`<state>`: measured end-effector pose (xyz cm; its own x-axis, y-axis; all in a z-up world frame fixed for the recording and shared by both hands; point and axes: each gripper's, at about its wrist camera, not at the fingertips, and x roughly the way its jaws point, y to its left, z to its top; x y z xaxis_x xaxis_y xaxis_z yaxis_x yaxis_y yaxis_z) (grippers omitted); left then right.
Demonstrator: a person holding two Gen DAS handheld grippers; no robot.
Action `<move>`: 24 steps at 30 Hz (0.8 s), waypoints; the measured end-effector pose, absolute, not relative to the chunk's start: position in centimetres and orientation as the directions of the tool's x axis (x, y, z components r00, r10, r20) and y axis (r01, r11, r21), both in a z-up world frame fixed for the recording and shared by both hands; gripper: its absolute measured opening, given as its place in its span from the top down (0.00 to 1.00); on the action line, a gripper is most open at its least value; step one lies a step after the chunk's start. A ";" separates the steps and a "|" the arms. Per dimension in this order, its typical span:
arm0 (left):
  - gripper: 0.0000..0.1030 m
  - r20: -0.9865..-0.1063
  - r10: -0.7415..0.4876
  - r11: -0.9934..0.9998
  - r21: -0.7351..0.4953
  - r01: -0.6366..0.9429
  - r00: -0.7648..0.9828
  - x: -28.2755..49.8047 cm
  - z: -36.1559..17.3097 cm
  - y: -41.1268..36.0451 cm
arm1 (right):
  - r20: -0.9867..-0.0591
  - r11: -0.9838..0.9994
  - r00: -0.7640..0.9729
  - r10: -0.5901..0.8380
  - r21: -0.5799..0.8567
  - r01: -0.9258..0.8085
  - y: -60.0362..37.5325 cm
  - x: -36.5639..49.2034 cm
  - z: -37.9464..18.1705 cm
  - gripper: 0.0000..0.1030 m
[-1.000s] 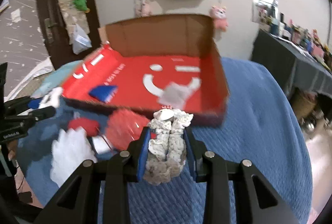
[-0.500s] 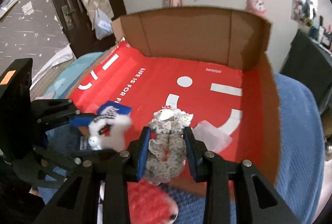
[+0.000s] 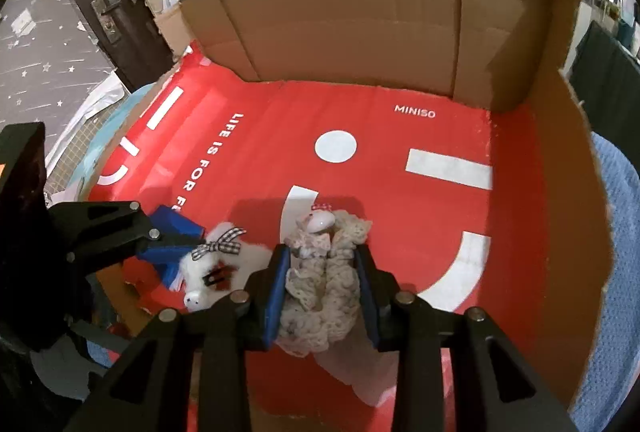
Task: Organize soft objects
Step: 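Lift the bunny and rope toy and carry both into the box, then open both tools to drop bunny and rope toy, then withdraw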
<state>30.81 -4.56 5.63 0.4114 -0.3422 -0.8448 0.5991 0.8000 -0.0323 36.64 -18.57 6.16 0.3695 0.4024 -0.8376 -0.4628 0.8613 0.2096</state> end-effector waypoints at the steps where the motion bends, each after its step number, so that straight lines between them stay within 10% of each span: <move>1: 0.57 -0.845 -0.341 0.800 -0.031 0.600 0.411 30.9 5.6 -4.5 | -0.839 0.864 0.372 0.397 0.205 -0.460 -18.4 36.8 6.1 0.66; 24: 0.55 -0.841 -0.342 0.801 -0.028 0.598 0.419 31.0 5.5 -4.6 | -0.862 0.879 0.349 0.369 0.201 -0.432 -17.6 38.6 5.6 0.64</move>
<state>30.99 -4.63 5.49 0.4194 -0.3424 -0.8408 0.5984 0.8007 -0.0276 38.63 -17.63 5.57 0.3489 0.3686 -0.8616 -0.4318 0.8792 0.2013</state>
